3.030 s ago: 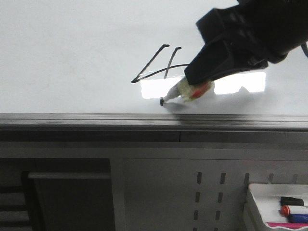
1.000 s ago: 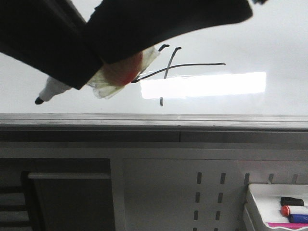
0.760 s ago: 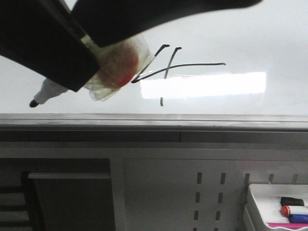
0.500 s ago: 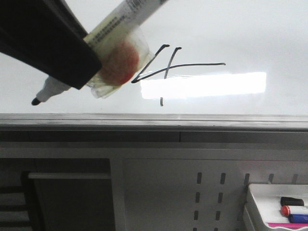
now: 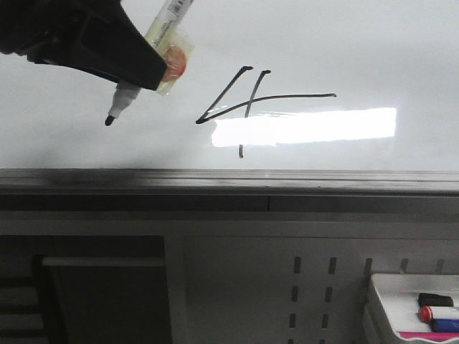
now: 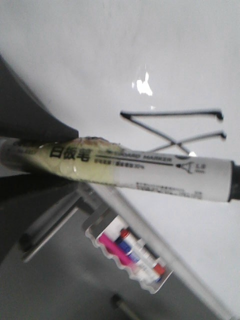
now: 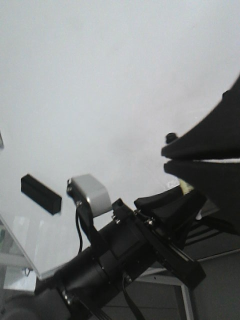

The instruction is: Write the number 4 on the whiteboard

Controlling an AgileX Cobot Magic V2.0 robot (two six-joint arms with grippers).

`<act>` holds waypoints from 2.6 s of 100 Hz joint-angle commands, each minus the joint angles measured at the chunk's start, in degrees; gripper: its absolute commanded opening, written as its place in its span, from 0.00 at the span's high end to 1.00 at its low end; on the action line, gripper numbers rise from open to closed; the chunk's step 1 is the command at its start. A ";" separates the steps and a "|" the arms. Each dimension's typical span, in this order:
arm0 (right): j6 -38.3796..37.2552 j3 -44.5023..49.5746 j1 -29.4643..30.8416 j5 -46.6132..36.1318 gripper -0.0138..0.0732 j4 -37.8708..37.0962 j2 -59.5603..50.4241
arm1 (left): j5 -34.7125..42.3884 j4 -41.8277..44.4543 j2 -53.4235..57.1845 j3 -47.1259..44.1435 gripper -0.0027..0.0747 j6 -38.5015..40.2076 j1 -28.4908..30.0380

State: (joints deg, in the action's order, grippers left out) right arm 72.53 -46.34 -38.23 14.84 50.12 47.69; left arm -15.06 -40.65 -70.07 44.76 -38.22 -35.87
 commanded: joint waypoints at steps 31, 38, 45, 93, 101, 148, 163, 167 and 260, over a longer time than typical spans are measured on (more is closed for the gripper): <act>-0.40 4.10 8.51 -1.38 0.92 3.91 -8.11 | 28.94 -13.60 -6.37 -0.56 0.99 2.19 -0.11; -0.40 4.10 8.51 -1.09 0.92 4.34 -7.99 | 31.27 -15.58 -7.93 -0.56 0.99 2.19 -0.11; -0.40 4.16 8.51 -1.09 0.92 5.11 -7.99 | 33.18 -17.09 -9.10 -0.56 0.99 2.19 -0.11; -0.40 4.16 8.51 -1.09 0.92 5.20 -7.99 | 32.62 -17.19 -12.56 -0.56 0.99 2.19 -0.11; -0.40 4.16 8.51 -1.09 0.92 5.20 -7.99 | 32.21 -17.19 -12.56 -0.56 0.99 2.19 -0.11; -0.40 4.16 8.38 0.03 0.92 7.05 -7.99 | 31.15 -22.03 -12.56 -0.56 0.64 2.19 -0.11; -0.40 4.16 8.38 0.27 0.92 7.44 -7.99 | 31.15 -22.03 -12.56 -0.56 0.63 2.19 -0.11; -0.40 4.16 8.38 0.27 0.92 7.44 -7.99 | 31.15 -22.03 -12.56 -0.56 0.62 2.19 -0.11; -0.40 11.07 8.38 -9.09 0.92 7.44 -14.48 | 21.27 -20.61 25.75 -9.66 0.57 -16.28 0.98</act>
State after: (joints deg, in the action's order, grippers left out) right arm 72.42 -37.56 -30.06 12.23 56.35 36.22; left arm 4.99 -61.62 -51.26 37.59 -51.60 -35.64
